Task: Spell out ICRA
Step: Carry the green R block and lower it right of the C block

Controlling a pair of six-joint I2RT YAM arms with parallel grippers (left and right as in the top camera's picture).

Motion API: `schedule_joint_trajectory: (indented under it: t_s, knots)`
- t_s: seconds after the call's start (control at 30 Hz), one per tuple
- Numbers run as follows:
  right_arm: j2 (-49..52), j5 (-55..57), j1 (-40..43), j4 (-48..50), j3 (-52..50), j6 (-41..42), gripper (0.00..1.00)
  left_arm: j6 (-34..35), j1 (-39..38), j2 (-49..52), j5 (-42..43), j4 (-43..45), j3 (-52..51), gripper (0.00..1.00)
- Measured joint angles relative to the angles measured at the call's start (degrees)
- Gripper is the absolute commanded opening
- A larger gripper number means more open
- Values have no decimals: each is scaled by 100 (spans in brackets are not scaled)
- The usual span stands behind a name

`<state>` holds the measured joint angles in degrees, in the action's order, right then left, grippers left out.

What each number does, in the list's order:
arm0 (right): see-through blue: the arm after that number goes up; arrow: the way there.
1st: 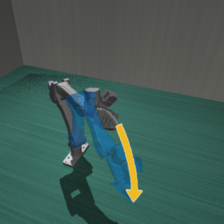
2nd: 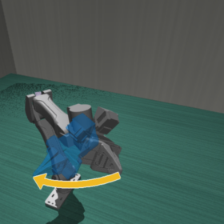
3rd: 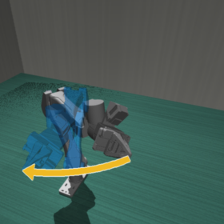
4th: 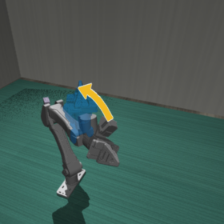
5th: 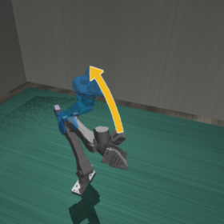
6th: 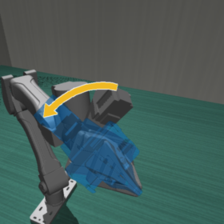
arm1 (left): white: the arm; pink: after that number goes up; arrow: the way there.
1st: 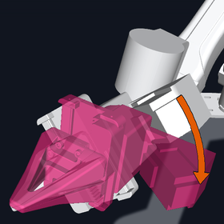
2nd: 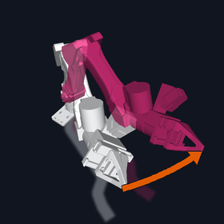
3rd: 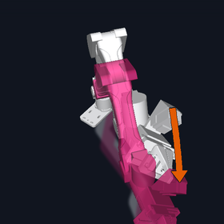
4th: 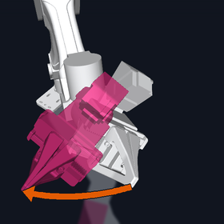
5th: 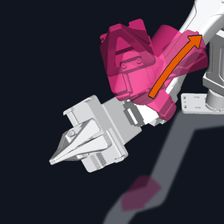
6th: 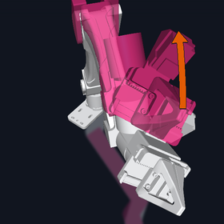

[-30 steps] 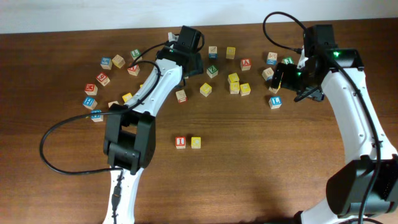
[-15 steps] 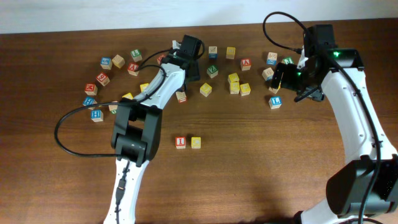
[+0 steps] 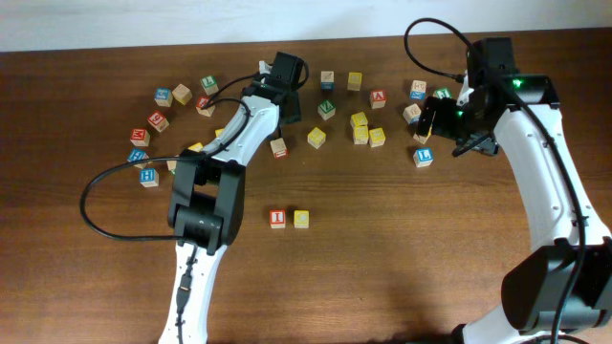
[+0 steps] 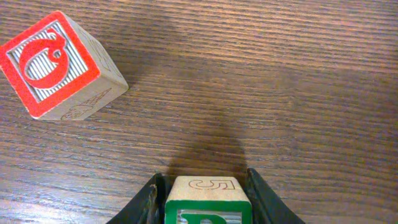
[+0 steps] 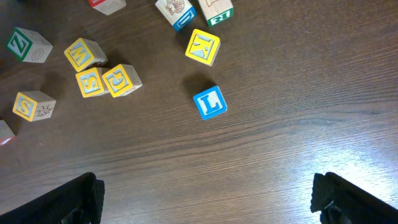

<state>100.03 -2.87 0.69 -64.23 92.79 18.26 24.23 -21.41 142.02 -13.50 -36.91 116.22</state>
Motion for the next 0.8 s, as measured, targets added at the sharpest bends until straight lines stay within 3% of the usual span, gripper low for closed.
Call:
schedule_joint_trajectory:
  t_s: [0.07,0.13,0.33,0.43,0.57,0.7,0.8]
  knots:
    - [0,2,0,-2,0,0,98,2,0,0,2,-162,59,22]
    - [0,2,0,0,0,0,98,2,0,7,9,-404,210,21]
    - [-2,2,0,-2,0,0,98,0,0,9,26,-1257,1021,28]
    - [0,2,0,2,0,0,98,0,0,94,219,-2350,1906,28]
    - [0,2,0,0,-2,0,98,-2,0,103,1123,-3908,2999,25]
    - [-2,2,0,-2,0,2,98,-2,-7,98,2159,-5112,3101,24]
    - [-2,2,0,-2,-2,0,98,-2,-74,98,2380,-5617,3104,20]
